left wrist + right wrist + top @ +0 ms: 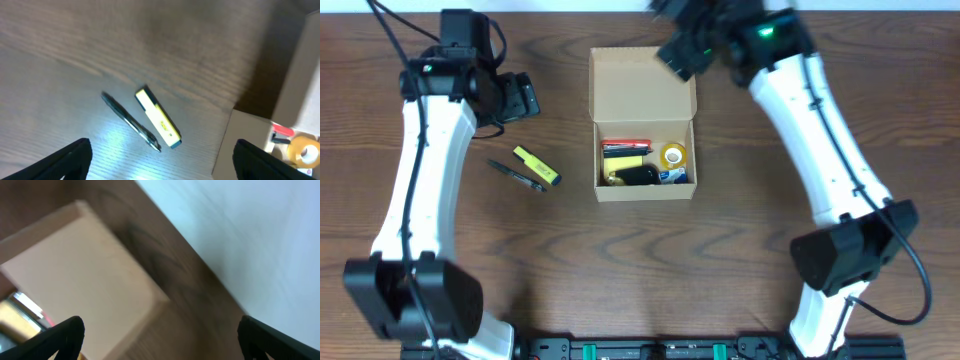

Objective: Pack container
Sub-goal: 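Open the right gripper and raise it back to the upper right, then lower the left gripper onto the yellow highlighter and grasp it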

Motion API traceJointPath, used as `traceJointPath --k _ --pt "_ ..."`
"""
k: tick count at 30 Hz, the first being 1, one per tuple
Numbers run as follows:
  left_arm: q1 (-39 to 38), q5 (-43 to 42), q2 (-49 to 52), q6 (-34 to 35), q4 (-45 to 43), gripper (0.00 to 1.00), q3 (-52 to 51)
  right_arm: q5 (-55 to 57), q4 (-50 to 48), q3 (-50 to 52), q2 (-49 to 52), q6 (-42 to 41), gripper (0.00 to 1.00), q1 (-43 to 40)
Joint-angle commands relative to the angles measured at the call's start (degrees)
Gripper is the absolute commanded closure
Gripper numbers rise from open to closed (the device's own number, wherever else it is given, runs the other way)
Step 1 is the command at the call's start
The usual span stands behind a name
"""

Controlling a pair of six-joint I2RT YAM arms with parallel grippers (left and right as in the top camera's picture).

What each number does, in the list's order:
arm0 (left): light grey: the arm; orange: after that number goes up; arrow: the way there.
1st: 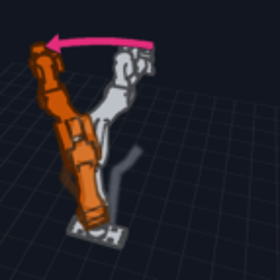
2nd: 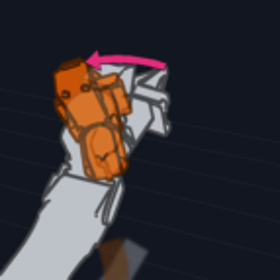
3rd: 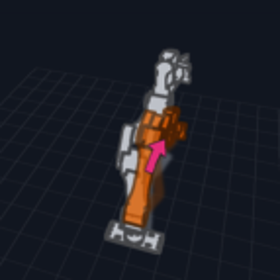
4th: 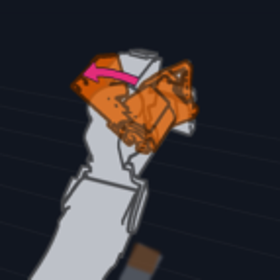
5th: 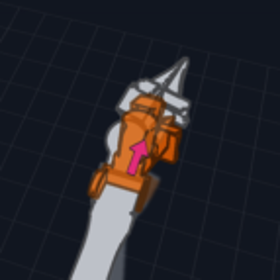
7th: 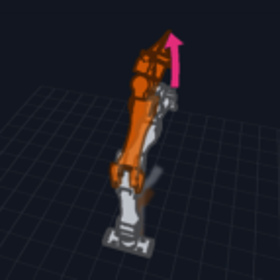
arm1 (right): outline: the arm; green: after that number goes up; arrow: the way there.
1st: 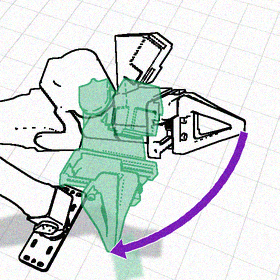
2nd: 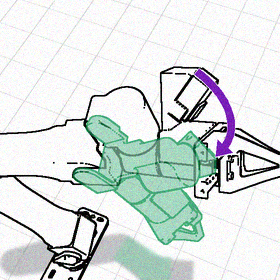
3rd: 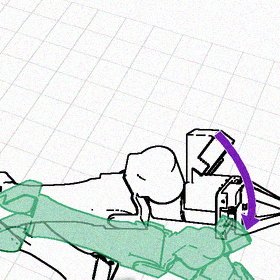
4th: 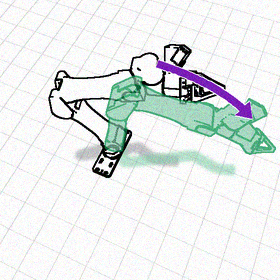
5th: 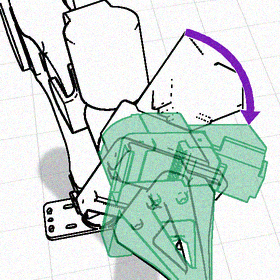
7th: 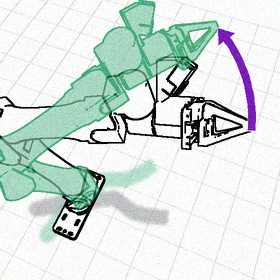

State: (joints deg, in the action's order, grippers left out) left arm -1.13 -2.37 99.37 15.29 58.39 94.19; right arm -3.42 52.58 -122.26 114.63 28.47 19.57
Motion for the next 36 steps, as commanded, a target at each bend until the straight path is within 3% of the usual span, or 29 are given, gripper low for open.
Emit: traceJointPath --k 1,7,14,18,25,33,36 --pt "0.31 -2.08 4.55 6.34 0.61 0.11 0.39 -6.08 1.16 -1.03 -0.02 -8.55 0.01 -4.26" --pt "0.31 -6.12 12.26 9.62 0.59 0.19 0.39 -17.38 5.81 -1.09 -0.87 -8.52 0.05 -9.66" --pt "0.31 -8.70 17.99 18.14 2.93 0.34 0.39 -18.01 11.93 -1.09 -2.91 -8.50 0.05 -11.37" --pt "0.31 -4.00 18.05 20.74 4.46 0.33 0.26 -18.01 13.29 -1.07 -2.97 -8.50 0.04 -11.34" --pt "0.31 -5.18 18.08 21.18 -1.29 0.32 -7.15 -18.60 15.28 -1.07 -2.99 -8.44 0.01 -11.34" --pt "0.28 -4.68 18.08 21.16 -3.74 0.34 -9.11 -27.80 22.12 -1.07 -2.99 -6.58 0.01 -11.34" --pt "0.31 -4.70 18.08 21.14 -6.12 0.34 -10.54 -27.82 25.81 -1.07 -2.99 -6.56 0.04 -11.37"
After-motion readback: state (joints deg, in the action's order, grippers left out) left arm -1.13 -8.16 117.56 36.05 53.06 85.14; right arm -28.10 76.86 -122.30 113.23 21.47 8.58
